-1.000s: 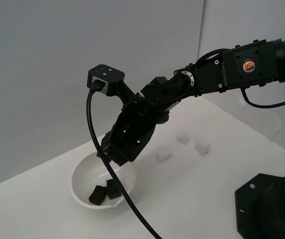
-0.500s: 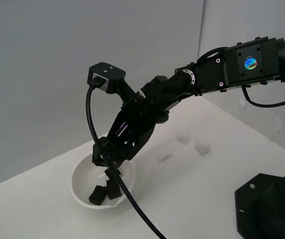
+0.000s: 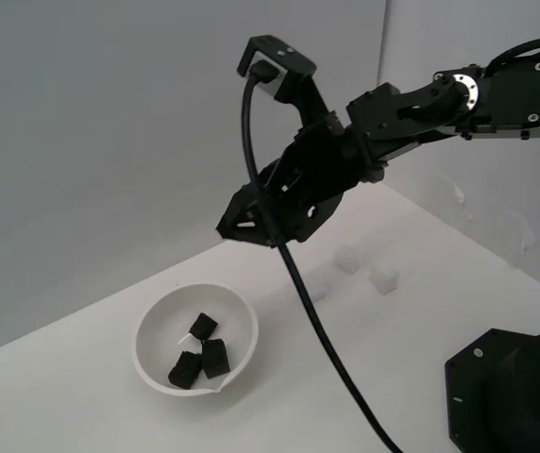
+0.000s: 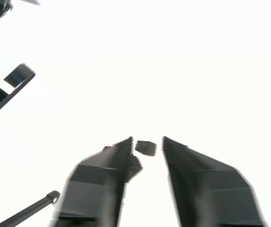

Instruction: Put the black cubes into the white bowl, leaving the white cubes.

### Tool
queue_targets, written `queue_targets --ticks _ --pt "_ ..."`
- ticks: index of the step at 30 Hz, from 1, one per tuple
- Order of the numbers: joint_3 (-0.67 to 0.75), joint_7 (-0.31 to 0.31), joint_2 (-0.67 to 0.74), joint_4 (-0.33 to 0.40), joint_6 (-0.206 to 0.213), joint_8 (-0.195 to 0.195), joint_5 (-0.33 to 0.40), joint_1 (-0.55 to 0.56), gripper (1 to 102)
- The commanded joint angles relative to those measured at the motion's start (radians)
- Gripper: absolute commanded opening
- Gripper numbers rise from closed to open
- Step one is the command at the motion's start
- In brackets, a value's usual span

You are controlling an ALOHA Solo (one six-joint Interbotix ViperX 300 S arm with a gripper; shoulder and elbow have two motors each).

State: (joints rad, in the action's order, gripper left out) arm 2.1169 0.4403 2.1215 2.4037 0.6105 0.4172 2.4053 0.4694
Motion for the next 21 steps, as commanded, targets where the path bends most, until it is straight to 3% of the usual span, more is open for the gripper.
queue_targets --ticks 1,5,14,21 --pt "0.092 0.000 0.087 0.028 -0.003 0.014 0.025 -0.037 2" --pt "0.186 0.000 0.183 0.081 -0.023 0.018 0.080 -0.104 3" --pt "0.364 0.000 0.359 0.207 -0.026 0.020 0.204 -0.222 3" --pt "0.445 0.008 0.442 0.264 -0.044 0.020 0.261 -0.256 3"
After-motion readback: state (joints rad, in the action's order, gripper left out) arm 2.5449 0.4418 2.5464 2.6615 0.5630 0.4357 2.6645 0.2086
